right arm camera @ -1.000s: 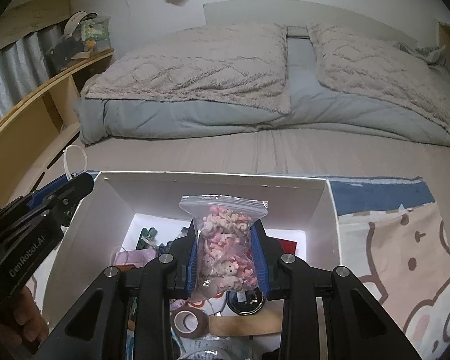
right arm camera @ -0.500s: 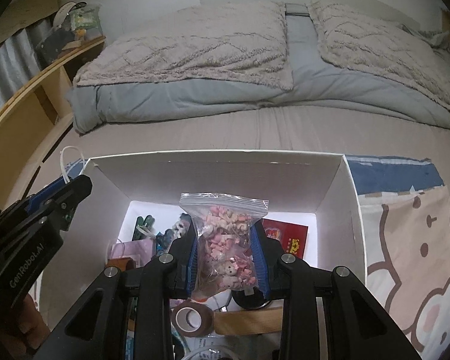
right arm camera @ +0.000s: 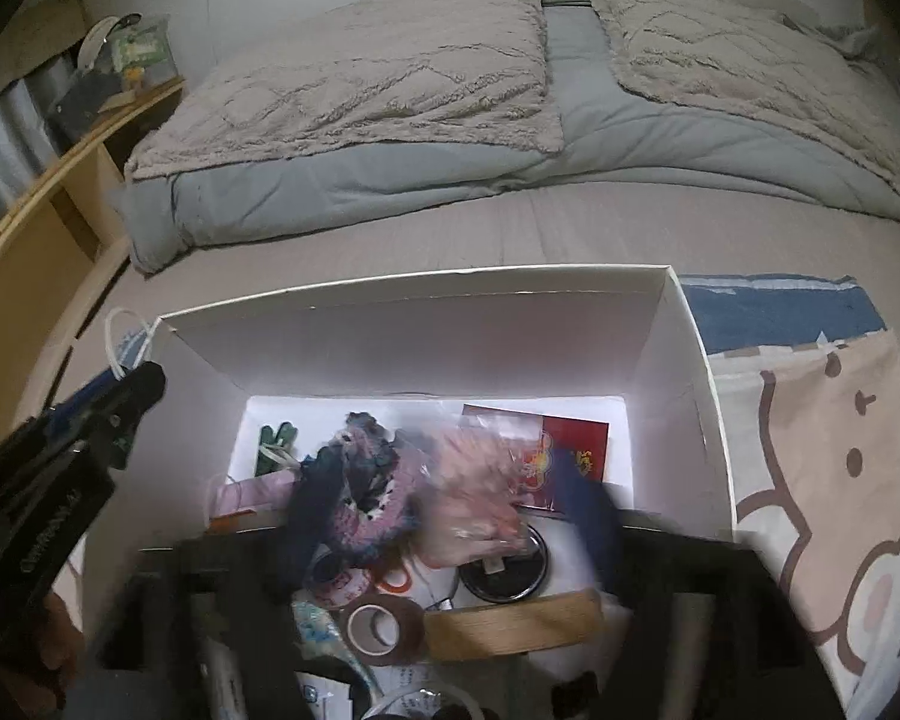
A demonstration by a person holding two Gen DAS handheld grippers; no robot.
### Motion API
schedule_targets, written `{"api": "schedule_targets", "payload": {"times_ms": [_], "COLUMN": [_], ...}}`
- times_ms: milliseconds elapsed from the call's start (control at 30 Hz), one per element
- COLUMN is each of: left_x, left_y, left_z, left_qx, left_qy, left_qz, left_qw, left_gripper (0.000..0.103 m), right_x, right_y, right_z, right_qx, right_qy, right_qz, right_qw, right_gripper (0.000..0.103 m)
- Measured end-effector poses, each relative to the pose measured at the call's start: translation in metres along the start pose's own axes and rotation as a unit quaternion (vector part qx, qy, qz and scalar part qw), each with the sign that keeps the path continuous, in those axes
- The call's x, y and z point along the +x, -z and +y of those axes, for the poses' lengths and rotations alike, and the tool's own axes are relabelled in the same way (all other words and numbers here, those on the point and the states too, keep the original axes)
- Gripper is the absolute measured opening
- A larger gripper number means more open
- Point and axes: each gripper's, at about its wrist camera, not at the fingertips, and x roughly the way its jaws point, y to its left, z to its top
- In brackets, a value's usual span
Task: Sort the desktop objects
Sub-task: 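Carry both held items over the white box and lower them inside, then open both tools to drop the clothespin and bead bag into the box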
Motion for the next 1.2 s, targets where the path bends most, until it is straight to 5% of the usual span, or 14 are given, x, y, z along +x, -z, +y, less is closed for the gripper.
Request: {"api": "schedule_targets", "payload": {"times_ms": [133, 200, 267, 633, 733, 833, 1000, 1200], "left_x": [0.005, 0.006, 0.002, -0.004, -0.009, -0.017, -0.039, -0.068], "left_y": [-0.002, -0.004, -0.005, -0.001, 0.002, 0.005, 0.01, 0.018], "left_z": [0.007, 0.01, 0.014, 0.021, 0.022, 0.021, 0.018, 0.008], "left_qx": [-0.017, -0.026, -0.038, -0.02, -0.017, -0.014, -0.014, 0.007], "left_qy": [0.009, 0.012, 0.007, -0.015, -0.013, -0.01, 0.006, 0.007], "left_qz": [0.011, 0.012, -0.001, -0.006, -0.004, -0.007, -0.023, -0.044], "left_qw": [0.9997, 0.9995, 0.9993, 0.9997, 0.9998, 0.9998, 0.9996, 0.999], "left_gripper": [0.031, 0.055, 0.062, 0.062, 0.063, 0.068, 0.096, 0.1], "right_x": [-0.005, -0.005, -0.006, -0.016, -0.02, -0.028, -0.048, -0.071], "right_y": [-0.001, -0.001, 0.0, 0.006, 0.007, 0.009, 0.015, 0.024], "right_z": [0.008, 0.01, 0.011, 0.008, 0.008, 0.009, 0.008, 0.007], "right_qx": [-0.023, -0.027, -0.029, -0.026, -0.023, -0.025, -0.031, -0.035], "right_qy": [0.003, 0.0, -0.001, -0.017, -0.018, -0.017, -0.02, -0.017], "right_qz": [-0.001, 0.004, 0.005, -0.006, -0.01, -0.02, -0.053, -0.079], "right_qw": [1.0, 1.0, 1.0, 1.0, 1.0, 0.999, 0.998, 0.996], "right_gripper": [0.085, 0.085, 0.085, 0.085, 0.098, 0.1, 0.103, 0.103]}}
